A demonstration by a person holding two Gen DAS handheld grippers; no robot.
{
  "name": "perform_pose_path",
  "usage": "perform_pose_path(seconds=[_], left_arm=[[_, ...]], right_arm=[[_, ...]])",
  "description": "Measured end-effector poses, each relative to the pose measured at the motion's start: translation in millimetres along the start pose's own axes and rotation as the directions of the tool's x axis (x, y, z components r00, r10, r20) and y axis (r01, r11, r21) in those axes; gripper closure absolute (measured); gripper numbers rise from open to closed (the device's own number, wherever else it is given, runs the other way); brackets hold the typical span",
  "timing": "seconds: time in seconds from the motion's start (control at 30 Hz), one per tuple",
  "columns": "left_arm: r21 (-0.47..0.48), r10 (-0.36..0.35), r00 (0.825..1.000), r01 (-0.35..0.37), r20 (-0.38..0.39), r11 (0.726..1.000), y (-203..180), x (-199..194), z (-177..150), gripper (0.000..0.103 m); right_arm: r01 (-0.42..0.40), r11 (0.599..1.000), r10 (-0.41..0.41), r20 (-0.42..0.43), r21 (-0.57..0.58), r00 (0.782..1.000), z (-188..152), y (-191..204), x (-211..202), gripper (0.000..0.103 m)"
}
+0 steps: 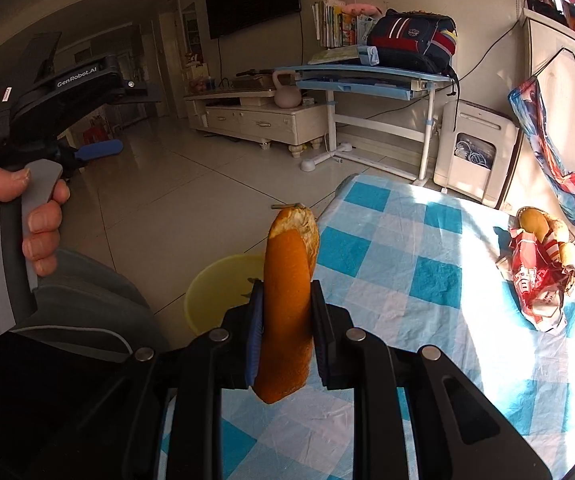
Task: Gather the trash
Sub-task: 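Carry the bag and peel over the yellow bucket and open both tools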
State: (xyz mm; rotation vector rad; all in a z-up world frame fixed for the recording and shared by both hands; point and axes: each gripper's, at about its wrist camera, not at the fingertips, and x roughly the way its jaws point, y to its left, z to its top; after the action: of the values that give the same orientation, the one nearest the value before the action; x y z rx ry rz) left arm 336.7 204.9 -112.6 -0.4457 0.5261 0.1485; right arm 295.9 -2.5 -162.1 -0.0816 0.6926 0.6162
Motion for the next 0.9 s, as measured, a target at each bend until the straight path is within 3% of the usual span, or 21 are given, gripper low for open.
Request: perform_pose_path(seconds=[0.43, 0.7, 0.9], left_arm=[[0.065, 0.059, 0.994, -0.065, 0.090, 0.996, -2, -28, 15, 0.008], [0.014, 0.070, 0.993, -0.071, 0.095, 0.997, 13, -33, 20, 0.008], [-0.038, 0.094, 0.990, -0.091, 0.104, 0.995, 29, -35, 26, 0.008]], right_arm=[[-0.127, 0.992, 0.127, 0.011, 0.009, 0.992, 38, 44, 51, 0.080], [-0.161, 0.986, 0.162, -0.011, 0.041, 0.987, 46, 54, 75, 0.080], [-0.184, 0.981, 0.187, -0.063, 0.057, 0.980, 55, 69, 119, 0.079]])
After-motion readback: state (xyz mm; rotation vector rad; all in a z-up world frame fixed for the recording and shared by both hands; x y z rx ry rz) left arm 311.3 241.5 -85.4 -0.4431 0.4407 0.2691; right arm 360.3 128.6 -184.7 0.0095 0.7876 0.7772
